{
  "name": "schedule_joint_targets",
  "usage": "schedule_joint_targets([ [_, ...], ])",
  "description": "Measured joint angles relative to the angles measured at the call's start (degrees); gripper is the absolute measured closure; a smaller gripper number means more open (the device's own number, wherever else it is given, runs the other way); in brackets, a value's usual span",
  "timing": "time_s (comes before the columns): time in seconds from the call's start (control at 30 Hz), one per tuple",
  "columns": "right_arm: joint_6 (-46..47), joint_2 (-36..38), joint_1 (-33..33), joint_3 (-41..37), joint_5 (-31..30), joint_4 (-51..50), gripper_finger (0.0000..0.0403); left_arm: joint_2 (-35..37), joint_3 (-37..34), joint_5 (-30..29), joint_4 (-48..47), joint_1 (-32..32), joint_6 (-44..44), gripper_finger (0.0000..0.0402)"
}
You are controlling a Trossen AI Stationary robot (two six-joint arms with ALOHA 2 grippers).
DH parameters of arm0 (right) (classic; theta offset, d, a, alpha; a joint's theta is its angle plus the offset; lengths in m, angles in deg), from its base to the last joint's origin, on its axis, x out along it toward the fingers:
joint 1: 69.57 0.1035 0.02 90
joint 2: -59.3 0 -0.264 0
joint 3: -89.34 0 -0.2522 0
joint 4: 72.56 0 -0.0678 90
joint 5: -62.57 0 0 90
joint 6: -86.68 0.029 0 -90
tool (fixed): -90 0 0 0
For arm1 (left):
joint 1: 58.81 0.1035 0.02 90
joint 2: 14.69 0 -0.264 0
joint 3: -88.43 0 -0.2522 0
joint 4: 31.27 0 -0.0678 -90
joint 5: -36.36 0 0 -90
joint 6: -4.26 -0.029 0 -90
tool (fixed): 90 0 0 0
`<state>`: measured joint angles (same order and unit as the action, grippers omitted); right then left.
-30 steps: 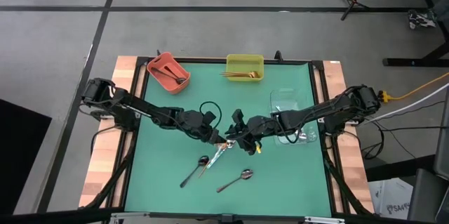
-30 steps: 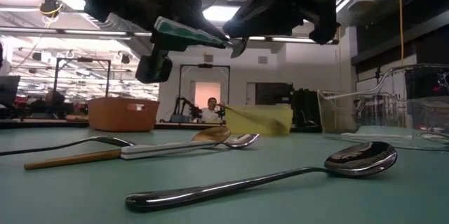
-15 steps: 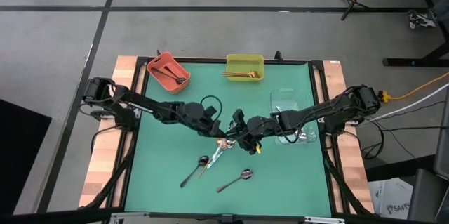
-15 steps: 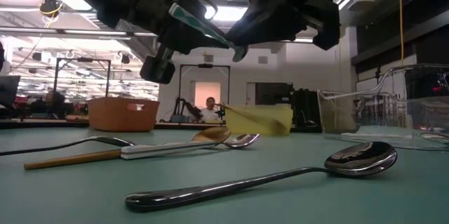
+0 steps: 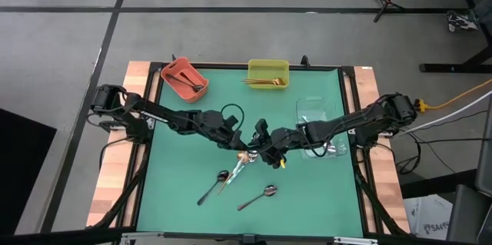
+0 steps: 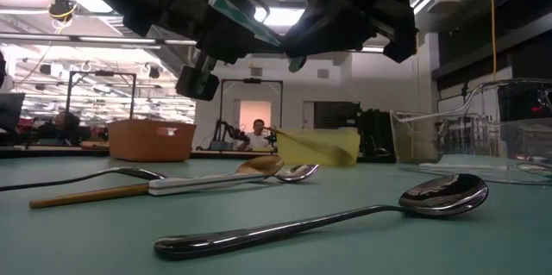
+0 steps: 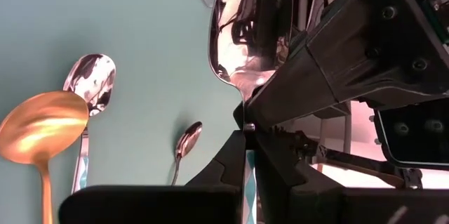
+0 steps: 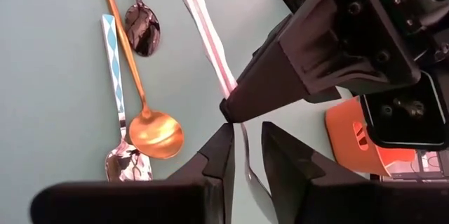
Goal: Sort silverware by color (type)
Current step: Put the white patterned spoon into the transparent bin
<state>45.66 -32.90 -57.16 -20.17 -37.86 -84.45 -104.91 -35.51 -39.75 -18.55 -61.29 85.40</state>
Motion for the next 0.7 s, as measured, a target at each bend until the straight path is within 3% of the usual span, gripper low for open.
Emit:
schedule_joint_targets([
  [0.7, 0.0, -0.8, -0.1, 0.0, -0.3, 1.6, 0.0333, 0.0, 0.0, 2.0, 2.8, 1.9, 8.9, 0.0387],
])
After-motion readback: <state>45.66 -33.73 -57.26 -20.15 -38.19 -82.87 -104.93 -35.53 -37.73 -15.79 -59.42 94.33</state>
